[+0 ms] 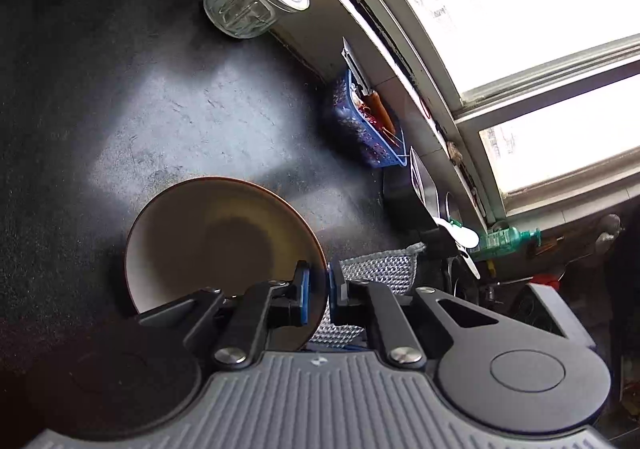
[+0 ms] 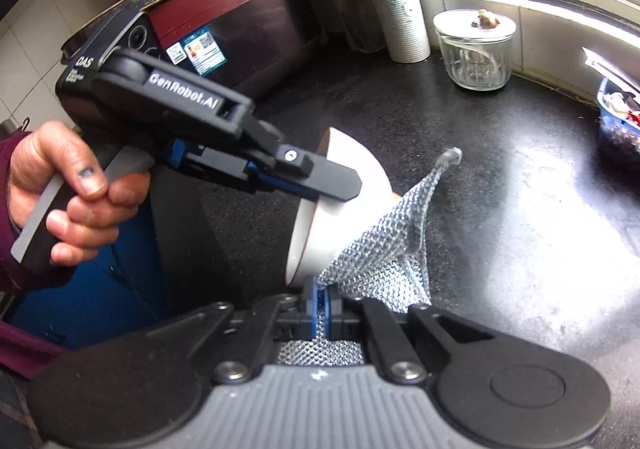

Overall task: Clean bowl
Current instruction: 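Keep wiping the bowl's outer wall with the mesh cloth in the right gripper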

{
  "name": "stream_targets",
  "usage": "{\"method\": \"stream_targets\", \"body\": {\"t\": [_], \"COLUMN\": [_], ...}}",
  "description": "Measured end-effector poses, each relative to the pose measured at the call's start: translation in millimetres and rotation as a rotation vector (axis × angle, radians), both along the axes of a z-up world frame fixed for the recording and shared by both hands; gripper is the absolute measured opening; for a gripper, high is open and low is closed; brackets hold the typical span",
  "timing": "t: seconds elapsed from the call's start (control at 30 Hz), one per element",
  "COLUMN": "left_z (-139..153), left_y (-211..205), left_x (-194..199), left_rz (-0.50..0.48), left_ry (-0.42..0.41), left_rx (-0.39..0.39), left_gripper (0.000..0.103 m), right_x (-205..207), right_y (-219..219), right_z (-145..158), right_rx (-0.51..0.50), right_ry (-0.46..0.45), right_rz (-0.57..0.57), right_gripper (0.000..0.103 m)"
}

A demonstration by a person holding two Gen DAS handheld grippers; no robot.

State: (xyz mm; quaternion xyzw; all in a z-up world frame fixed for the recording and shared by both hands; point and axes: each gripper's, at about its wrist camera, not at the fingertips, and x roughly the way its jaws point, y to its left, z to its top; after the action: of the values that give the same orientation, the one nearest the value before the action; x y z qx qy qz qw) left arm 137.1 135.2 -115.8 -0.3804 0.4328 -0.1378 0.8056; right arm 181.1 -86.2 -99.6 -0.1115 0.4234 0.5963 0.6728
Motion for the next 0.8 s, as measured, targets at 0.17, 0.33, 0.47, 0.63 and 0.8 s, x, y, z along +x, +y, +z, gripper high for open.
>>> {"method": "stream_targets", "body": {"t": [0.17,0.33,0.47,0.63,0.8], "left_z": [8,17,20,22,28], "left_y": [-9,-25,-39,-53,-67], "left_x": [4,10,10,10,13], "left_rz": [-0.096,-0.253,-0.372,-0.489,-0.615], "left_ry": [-0.017,-0.042,-0.051,-0.056,-0.072], "left_rx": [0.091,0.223,0.307,0.394,0.506], "left_gripper": [0.008,0.008,0.008,0.008,0.008], "right_x": [11,15,15,16,17], "right_y": [-10,-15,-18,-21,-22], "right_z": [6,9,9,7,6], "right_rx": [0.012,0.016,0.005,-0.003,-0.004], "right_ry": [0.001,0.002,0.005,0.006,0.006], "right_rz": [-0.045,-0.052,-0.052,-0.054,-0.052], "right_gripper": [0.003,0.003,0.003,0.003,0.003]}}
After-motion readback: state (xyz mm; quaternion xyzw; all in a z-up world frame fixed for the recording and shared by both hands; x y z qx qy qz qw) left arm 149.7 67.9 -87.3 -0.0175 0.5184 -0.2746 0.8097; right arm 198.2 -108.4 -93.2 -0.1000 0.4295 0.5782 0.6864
